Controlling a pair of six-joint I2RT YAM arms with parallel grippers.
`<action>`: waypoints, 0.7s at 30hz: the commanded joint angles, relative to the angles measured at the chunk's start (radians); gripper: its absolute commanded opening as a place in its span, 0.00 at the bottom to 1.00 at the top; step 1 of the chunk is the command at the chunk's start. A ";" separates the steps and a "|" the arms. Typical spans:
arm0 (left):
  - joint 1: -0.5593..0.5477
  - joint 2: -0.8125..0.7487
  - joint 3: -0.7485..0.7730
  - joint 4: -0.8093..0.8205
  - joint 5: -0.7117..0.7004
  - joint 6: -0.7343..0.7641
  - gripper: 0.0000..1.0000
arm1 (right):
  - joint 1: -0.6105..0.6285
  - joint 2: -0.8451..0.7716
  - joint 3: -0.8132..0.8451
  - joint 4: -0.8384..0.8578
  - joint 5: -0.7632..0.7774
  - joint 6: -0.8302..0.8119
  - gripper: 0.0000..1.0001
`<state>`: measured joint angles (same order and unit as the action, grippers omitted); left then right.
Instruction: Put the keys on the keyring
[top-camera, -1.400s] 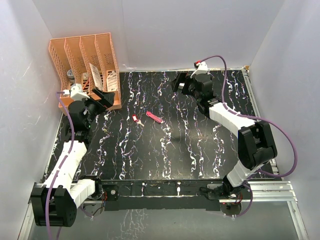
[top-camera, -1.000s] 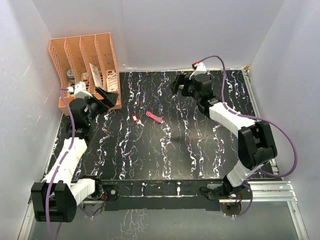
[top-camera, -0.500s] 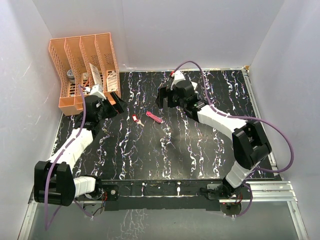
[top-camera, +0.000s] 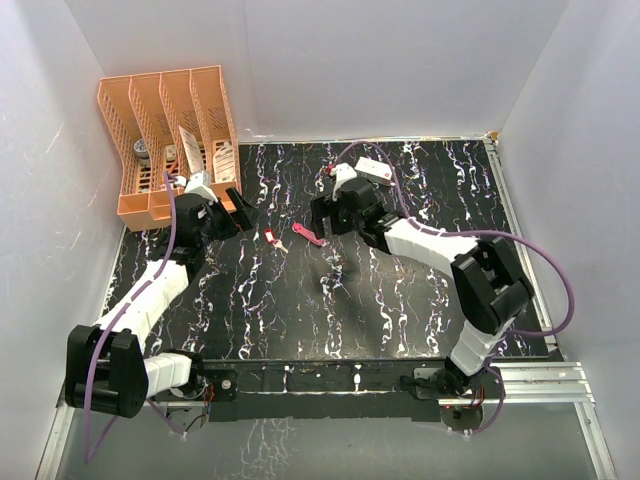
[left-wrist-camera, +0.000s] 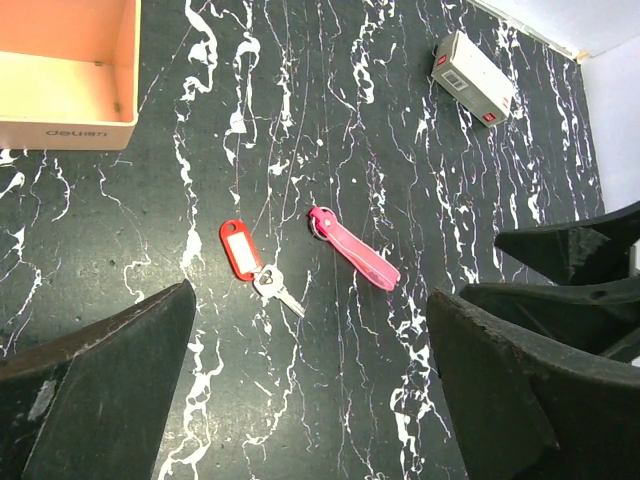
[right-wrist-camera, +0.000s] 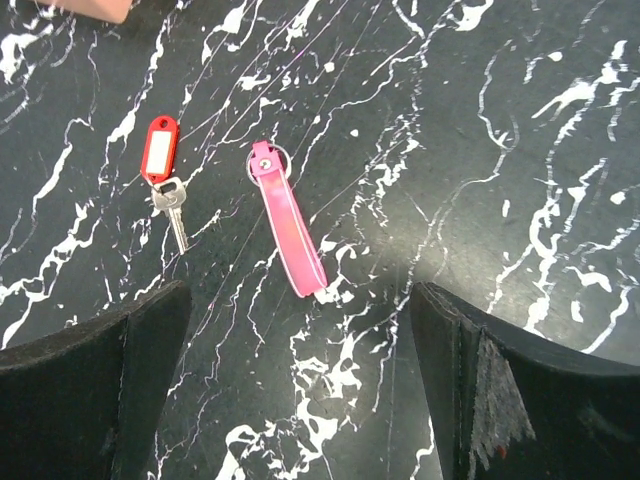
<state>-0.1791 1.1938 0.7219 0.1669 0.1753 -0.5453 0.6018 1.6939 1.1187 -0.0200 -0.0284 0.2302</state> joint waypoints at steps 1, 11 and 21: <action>-0.008 -0.006 0.010 -0.025 -0.002 0.016 0.99 | 0.039 0.088 0.083 0.019 0.015 -0.053 0.89; -0.012 -0.012 0.014 -0.027 -0.016 0.019 0.99 | 0.052 0.242 0.188 -0.041 0.018 -0.143 0.86; -0.013 0.004 0.018 -0.024 -0.015 0.020 0.99 | 0.053 0.299 0.199 -0.018 -0.005 -0.154 0.67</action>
<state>-0.1875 1.1973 0.7219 0.1482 0.1646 -0.5350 0.6563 1.9732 1.2682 -0.0925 -0.0235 0.1001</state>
